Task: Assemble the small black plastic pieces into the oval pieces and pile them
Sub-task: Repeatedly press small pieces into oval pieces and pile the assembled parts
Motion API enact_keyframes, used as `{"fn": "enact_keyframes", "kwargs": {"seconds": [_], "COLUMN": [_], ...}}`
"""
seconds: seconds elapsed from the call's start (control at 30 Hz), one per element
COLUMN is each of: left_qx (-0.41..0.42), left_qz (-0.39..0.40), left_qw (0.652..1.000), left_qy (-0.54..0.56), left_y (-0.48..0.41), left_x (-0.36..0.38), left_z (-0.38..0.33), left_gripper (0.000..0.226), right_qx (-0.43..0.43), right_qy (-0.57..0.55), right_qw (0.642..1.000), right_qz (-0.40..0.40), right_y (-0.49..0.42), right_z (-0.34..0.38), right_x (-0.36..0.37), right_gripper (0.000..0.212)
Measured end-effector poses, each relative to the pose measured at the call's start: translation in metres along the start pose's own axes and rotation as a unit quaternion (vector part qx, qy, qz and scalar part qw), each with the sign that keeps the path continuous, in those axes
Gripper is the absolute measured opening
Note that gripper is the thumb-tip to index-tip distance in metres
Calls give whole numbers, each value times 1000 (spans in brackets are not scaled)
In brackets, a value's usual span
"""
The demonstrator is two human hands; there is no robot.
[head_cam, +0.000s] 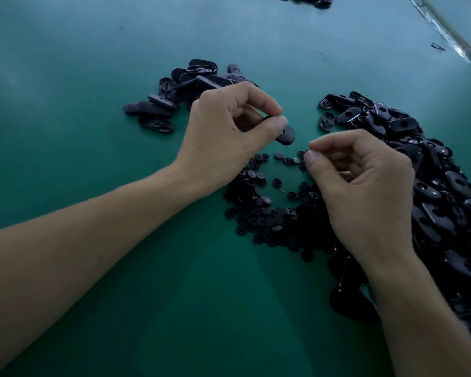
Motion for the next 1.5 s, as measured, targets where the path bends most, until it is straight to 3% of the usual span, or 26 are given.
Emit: {"fn": "enact_keyframes", "kwargs": {"seconds": [0.6,1.5], "left_qx": [-6,22], "left_qz": [47,42], "left_qw": [992,999], "left_qy": [-116,-23], "left_y": [1,0], "left_x": [6,7], "left_z": [4,3], "left_gripper": [12,4], "right_qx": [-6,-5], "right_qy": [8,4], "right_qw": [1000,999], "right_qz": [-2,47], "right_y": [1,4], "right_z": [0,-4], "right_x": [-1,9], "right_gripper": [21,19]}}
Point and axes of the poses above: each hand's wrist, its own y-axis away from the middle knuckle, its own x-axis out of the palm, z = x × y, the point moved 7 cm from there along -y, towards the middle knuckle, and after that the axes turned 2 degrees about -z, right-handed, at the moved point
